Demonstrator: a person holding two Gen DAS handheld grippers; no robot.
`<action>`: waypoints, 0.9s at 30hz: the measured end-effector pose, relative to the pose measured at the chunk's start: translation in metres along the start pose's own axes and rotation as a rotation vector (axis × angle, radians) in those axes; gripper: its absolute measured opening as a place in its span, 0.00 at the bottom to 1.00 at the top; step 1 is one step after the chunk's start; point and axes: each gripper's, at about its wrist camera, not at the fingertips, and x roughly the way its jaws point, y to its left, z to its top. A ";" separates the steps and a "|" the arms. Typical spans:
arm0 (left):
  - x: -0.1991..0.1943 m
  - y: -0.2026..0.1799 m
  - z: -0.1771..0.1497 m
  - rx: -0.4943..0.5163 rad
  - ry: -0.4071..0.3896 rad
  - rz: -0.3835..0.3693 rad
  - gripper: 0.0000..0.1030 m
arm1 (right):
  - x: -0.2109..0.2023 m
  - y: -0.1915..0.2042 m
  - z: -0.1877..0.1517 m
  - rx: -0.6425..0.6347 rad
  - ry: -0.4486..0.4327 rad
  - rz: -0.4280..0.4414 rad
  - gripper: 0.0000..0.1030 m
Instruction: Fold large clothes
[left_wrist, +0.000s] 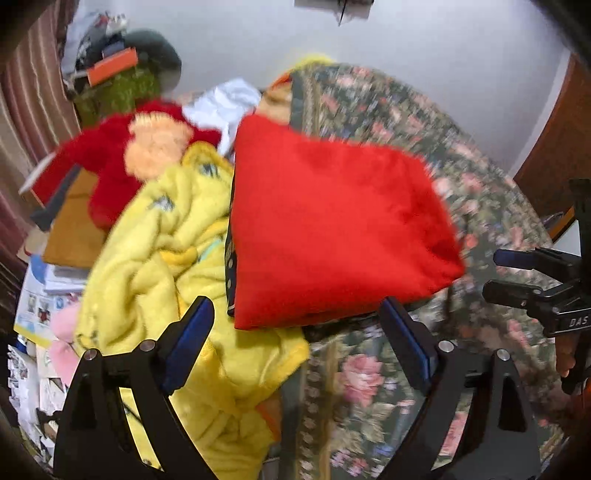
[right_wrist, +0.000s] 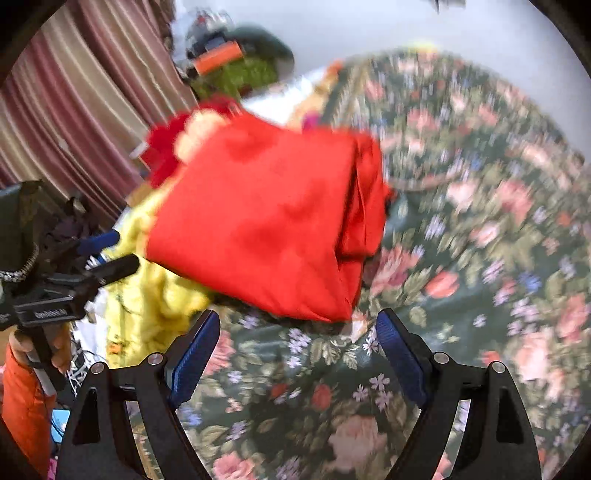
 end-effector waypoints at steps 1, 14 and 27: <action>-0.014 -0.005 0.002 0.003 -0.030 -0.003 0.89 | -0.021 0.006 0.002 -0.009 -0.045 0.007 0.83; -0.241 -0.093 -0.017 0.068 -0.541 0.015 0.89 | -0.269 0.073 -0.038 -0.090 -0.573 0.033 0.83; -0.338 -0.158 -0.105 0.077 -0.818 0.092 0.89 | -0.391 0.133 -0.155 -0.162 -0.853 -0.028 0.83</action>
